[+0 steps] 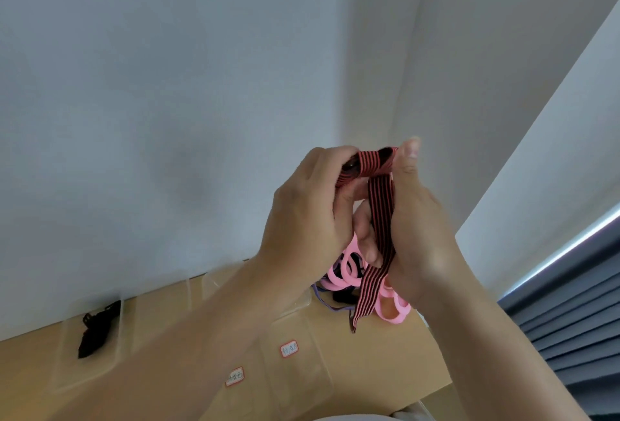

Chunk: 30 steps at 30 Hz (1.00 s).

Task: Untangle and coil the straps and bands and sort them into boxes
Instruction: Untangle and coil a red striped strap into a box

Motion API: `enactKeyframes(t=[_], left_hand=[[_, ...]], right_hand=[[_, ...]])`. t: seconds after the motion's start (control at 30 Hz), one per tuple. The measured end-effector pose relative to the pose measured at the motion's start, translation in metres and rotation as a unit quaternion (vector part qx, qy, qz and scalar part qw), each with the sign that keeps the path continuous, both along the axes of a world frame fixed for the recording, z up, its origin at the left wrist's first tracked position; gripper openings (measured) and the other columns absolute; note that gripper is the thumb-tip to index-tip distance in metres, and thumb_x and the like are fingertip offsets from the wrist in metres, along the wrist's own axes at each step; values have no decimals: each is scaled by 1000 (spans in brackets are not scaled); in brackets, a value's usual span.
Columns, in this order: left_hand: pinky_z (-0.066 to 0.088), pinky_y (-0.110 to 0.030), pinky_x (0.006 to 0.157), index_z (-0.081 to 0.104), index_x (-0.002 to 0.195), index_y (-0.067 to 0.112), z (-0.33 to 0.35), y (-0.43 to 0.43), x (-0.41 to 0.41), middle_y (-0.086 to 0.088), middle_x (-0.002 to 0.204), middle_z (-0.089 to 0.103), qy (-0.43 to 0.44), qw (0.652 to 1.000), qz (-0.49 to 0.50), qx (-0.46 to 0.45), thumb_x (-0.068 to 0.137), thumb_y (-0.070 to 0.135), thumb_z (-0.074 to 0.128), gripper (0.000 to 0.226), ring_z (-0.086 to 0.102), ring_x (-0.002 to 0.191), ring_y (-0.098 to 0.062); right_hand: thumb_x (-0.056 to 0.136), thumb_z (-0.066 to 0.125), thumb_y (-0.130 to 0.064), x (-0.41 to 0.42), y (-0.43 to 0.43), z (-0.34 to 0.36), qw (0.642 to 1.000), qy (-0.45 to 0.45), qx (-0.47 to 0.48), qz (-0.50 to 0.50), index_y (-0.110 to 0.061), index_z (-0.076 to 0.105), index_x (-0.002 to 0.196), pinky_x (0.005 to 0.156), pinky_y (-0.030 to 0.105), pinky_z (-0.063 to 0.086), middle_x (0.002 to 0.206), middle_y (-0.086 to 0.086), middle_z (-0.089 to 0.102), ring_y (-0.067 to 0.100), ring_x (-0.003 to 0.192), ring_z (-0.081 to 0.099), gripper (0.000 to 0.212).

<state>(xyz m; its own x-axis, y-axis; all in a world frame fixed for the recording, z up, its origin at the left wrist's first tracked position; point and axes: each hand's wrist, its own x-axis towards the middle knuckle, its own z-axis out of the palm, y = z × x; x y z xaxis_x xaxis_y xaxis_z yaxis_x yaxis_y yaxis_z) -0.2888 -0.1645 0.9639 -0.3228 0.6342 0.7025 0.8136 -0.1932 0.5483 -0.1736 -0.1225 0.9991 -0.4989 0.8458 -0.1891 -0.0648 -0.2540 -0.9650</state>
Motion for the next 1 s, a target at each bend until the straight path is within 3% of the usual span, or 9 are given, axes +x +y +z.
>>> enactKeyframes(t=[0.1, 0.2, 0.3, 0.43, 0.5, 0.63, 0.77, 0.87, 1.0], left_hand=[[50, -37, 52, 54, 126, 19, -7, 4, -3, -7, 90, 58, 147, 989, 14, 27, 96, 15, 52, 30, 57, 70, -20], [51, -30, 58, 56, 131, 22, -3, 3, -8, -6, 95, 57, 153, 987, -49, 9, 95, 11, 54, 38, 57, 74, -17], [47, -15, 65, 61, 136, 24, 4, -4, -12, 5, 103, 56, 34, 990, -108, -86, 91, 10, 61, 47, 61, 80, -11], [52, -32, 54, 69, 118, 27, 18, -10, -4, 11, 80, 66, -267, 938, -141, -169, 90, 47, 65, 35, 66, 68, -14], [54, -35, 48, 71, 110, 25, 23, -10, 0, 7, 73, 68, -290, 932, -132, -170, 92, 46, 71, 28, 67, 59, -16], [61, -45, 62, 72, 107, 26, 19, -7, 0, 9, 79, 73, -195, 967, -86, -140, 92, 28, 74, 15, 72, 69, -14], [58, -34, 61, 71, 117, 19, 10, -6, -2, 9, 86, 69, 3, 998, -10, -57, 88, 26, 77, 30, 66, 72, -10], [55, -36, 52, 71, 119, 10, 5, -4, -2, -3, 85, 64, 143, 989, 22, 4, 90, 24, 76, 33, 63, 66, -20], [51, -36, 46, 65, 118, 13, 0, -1, -2, -6, 87, 61, 198, 979, 27, 38, 92, 17, 66, 26, 62, 64, -23]], right_hand=[[99, 43, -61, 0, 4, -1, 998, 32, -60, -12, -19, 58, 47, 37, 22, 29, 47, 10, 45, 20, 33, 35, 68], [102, 46, -44, 3, 10, -6, 995, 63, -82, -12, -19, 56, 50, 36, 21, 25, 51, 8, 40, 19, 37, 29, 59], [104, 41, -38, 5, 13, -9, 995, 85, -52, -6, -9, 60, 69, 39, 23, 23, 51, 6, 38, 18, 39, 26, 50], [106, 39, -35, 5, 15, -12, 996, 87, 13, -4, -11, 55, 63, 42, 28, 20, 52, 6, 38, 18, 43, 26, 52], [107, 38, -34, 3, 12, -11, 997, 68, 42, -2, -11, 46, 57, 42, 26, 21, 53, 10, 34, 17, 44, 25, 56], [106, 42, -36, 3, 10, -12, 998, 66, 15, 3, -10, 43, 55, 40, 22, 20, 53, 11, 33, 17, 43, 23, 57], [101, 48, -48, 11, 17, -8, 986, 126, -102, 36, -14, 47, 63, 39, 23, 12, 49, 1, 37, 12, 39, 21, 51], [96, 51, -56, 17, 19, -2, 964, 178, -187, 58, -16, 57, 66, 33, 16, 15, 53, 0, 40, 7, 37, 25, 50], [91, 56, -56, 22, 19, 4, 958, 170, -224, 55, -14, 61, 59, 35, 15, 21, 56, 0, 43, 8, 40, 30, 53]])
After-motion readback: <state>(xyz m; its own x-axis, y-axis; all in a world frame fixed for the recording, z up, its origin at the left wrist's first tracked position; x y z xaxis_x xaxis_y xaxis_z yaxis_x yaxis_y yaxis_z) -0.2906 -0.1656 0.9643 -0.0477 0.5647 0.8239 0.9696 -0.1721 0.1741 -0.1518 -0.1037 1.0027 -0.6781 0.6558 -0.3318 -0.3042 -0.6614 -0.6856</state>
